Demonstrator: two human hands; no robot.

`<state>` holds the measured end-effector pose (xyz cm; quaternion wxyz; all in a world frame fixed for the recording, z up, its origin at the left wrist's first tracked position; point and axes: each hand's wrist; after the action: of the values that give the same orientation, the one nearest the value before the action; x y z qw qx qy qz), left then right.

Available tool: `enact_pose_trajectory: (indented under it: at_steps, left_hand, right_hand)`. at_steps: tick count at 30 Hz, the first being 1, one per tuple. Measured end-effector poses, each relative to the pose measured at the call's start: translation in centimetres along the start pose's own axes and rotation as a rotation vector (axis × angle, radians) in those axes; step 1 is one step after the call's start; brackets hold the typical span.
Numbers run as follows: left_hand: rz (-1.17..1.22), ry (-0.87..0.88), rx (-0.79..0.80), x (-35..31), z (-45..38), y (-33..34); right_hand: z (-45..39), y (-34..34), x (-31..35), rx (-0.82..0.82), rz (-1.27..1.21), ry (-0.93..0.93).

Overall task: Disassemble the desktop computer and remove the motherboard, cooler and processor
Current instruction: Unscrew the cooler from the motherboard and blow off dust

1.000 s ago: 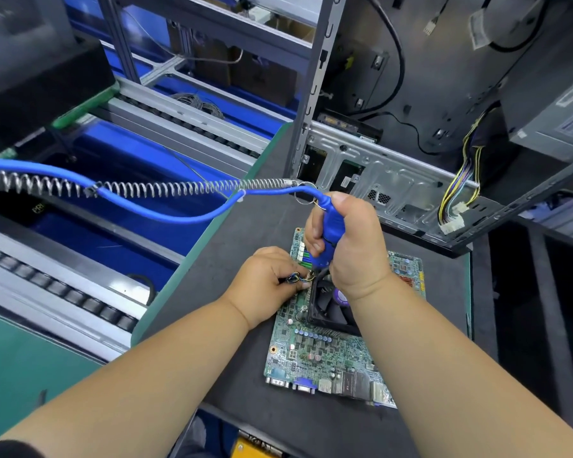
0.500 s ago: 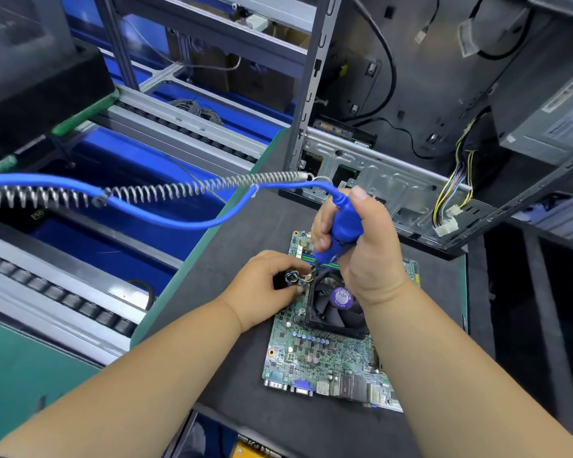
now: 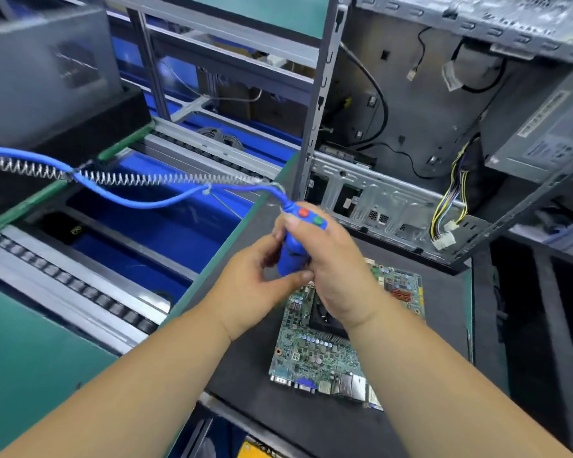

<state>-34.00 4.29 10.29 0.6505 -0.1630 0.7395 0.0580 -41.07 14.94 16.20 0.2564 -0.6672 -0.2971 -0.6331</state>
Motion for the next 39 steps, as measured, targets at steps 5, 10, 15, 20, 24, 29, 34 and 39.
enact_pose_trajectory:
  at_steps: [5, 10, 15, 20, 24, 29, 34, 39]
  left_hand:
    - [-0.120, -0.045, -0.113, -0.8, 4.6, -1.0]
    - [-0.128, -0.229, -0.349, 1.0, 10.4, -2.8]
    - [-0.314, -0.427, -0.632, 3.7, 16.4, -6.8]
    - [-0.431, -0.564, -0.681, 5.6, 22.3, -12.1]
    - [-0.486, -0.589, -0.668, 6.5, 25.2, -15.1]
    - [-0.776, -0.751, -0.578, 8.2, 27.4, -19.4]
    - [-0.978, -0.882, -0.487, 10.8, 27.7, -22.8]
    - [-1.042, -0.892, -0.436, 12.6, 27.3, -24.1]
  right_hand:
    - [1.2, 1.3, -0.1, 0.064, 0.294, 0.088]
    - [2.1, 3.5, -2.0, 0.215, 0.278, 0.165]
    - [3.6, 8.0, -3.6, 0.317, 0.303, 0.277]
    - [4.9, 12.8, -4.7, 0.393, 0.346, 0.323]
    - [5.5, 16.1, -5.4, 0.412, 0.384, 0.351]
    - [5.8, 20.0, -6.0, 0.446, 0.429, 0.399]
    - [6.1, 22.0, -6.4, 0.438, 0.464, 0.427]
    - [5.9, 21.8, -6.8, 0.393, 0.478, 0.448]
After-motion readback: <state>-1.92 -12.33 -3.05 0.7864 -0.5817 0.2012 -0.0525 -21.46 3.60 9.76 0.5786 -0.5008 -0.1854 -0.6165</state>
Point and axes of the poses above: each hand's wrist, its own z-axis away from the middle knuckle, its own y-axis out of the palm, x = y × z, and after that the axes turned 4 degrees about z, right-handed
